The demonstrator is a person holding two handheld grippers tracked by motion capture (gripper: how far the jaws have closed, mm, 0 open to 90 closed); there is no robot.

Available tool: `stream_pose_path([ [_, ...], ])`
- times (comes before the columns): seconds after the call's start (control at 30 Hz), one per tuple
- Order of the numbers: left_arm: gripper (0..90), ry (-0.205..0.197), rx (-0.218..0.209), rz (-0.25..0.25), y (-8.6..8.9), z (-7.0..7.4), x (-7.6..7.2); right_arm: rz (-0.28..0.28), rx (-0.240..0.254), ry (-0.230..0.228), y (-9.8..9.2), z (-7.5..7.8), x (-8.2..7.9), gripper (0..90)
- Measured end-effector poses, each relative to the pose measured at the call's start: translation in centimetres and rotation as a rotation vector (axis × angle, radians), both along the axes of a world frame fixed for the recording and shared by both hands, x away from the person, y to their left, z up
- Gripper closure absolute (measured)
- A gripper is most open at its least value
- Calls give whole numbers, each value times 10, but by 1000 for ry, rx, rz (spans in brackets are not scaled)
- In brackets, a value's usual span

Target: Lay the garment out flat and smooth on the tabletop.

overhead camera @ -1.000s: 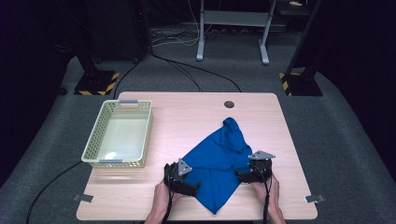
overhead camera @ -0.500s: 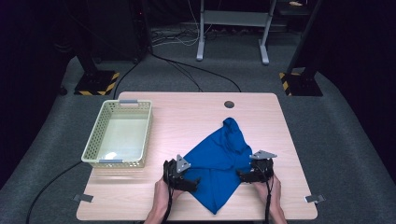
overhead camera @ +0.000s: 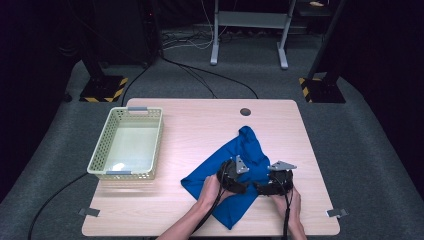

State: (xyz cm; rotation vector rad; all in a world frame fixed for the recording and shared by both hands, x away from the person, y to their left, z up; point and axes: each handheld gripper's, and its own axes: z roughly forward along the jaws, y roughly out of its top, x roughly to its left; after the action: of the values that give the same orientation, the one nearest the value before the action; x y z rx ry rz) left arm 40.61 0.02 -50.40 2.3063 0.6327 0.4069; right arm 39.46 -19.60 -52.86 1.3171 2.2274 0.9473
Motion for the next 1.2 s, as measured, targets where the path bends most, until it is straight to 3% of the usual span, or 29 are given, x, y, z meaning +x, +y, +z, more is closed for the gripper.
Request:
stream_pose_path([
  [0.17,605,21,-4,7,-1,-6,4,-7,0,-1,0,0,-1,7],
  [0.37,817,47,-60,20,9,-4,13,-9,0,-1,1,0,0,7],
  [0.57,852,23,-100,53,22,5,21,-7,2,-2,1,0,1,7],
  [0.67,854,45,-117,70,27,8,26,-9,1,-1,1,0,0,7],
  [1.0,858,12,-109,96,36,24,37,-11,3,-3,0,0,0,8],
  [1.2,860,-3,-132,138,48,36,51,-9,4,-3,0,0,0,9],
])
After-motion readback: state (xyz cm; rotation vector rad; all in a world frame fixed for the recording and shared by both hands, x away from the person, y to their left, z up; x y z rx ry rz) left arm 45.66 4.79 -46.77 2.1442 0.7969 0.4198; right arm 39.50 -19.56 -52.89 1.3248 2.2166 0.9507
